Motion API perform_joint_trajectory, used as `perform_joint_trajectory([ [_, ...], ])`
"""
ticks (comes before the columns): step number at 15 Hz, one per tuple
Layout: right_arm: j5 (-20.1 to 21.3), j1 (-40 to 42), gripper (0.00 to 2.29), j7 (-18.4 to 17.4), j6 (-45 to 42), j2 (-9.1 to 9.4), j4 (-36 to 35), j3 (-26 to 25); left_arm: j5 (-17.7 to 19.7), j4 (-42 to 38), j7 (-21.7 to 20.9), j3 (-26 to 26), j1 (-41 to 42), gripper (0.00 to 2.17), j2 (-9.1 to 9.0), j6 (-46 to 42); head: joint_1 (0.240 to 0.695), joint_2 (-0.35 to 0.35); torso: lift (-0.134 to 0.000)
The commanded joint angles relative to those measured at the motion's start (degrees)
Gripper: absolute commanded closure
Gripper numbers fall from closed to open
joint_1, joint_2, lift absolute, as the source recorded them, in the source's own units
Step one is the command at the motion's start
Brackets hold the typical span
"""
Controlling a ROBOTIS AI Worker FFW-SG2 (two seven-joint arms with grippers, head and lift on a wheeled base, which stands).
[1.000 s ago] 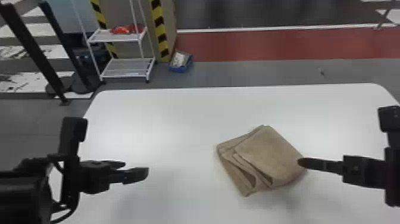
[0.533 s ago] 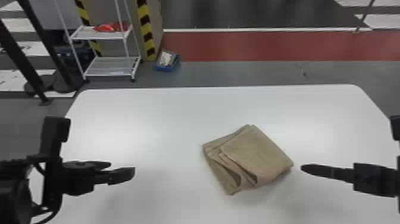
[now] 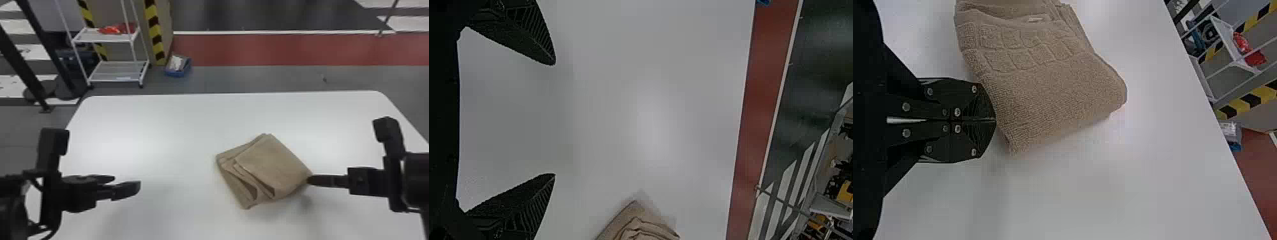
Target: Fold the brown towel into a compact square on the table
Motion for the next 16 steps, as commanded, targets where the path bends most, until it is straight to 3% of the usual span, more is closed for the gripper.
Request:
perform_joint_trajectory([
  [1, 0.86, -2.87, 2.16, -2.88, 0.3, 1.46, 3.93, 2.01, 0.33, -0.03, -0.07, 0.59, 0.51, 0.09, 0.08, -0.28, 0.695, 0.059, -0.125],
  [7, 1.74, -11.92, 2.16, -13.07, -0.35, 6.17, 15.36, 2.27, 0.77, -0.11, -0.33, 1.38, 1.48, 0.09, 0.08, -1.69, 0.695, 0.08, -0.125],
  [11, -0.99, -16.05, 2.16, -19.49, -5.98, 6.17, 20.28, 1.48, 1.38, -0.2, -0.42, 2.43, 2.09, 0.09, 0.16, -2.21, 0.695, 0.079, -0.125],
  [14, -5.3, -17.55, 2.16, -24.23, -10.02, 6.17, 22.65, 1.39, 1.47, -0.2, -0.42, 2.79, 2.44, 0.09, 0.16, -2.56, 0.695, 0.074, -0.125],
  [16, -5.91, -18.43, 2.16, -25.29, -13.01, 6.17, 24.76, 1.48, 1.56, -0.2, -0.42, 2.87, 2.53, 0.09, 0.16, -2.56, 0.695, 0.077, -0.125],
])
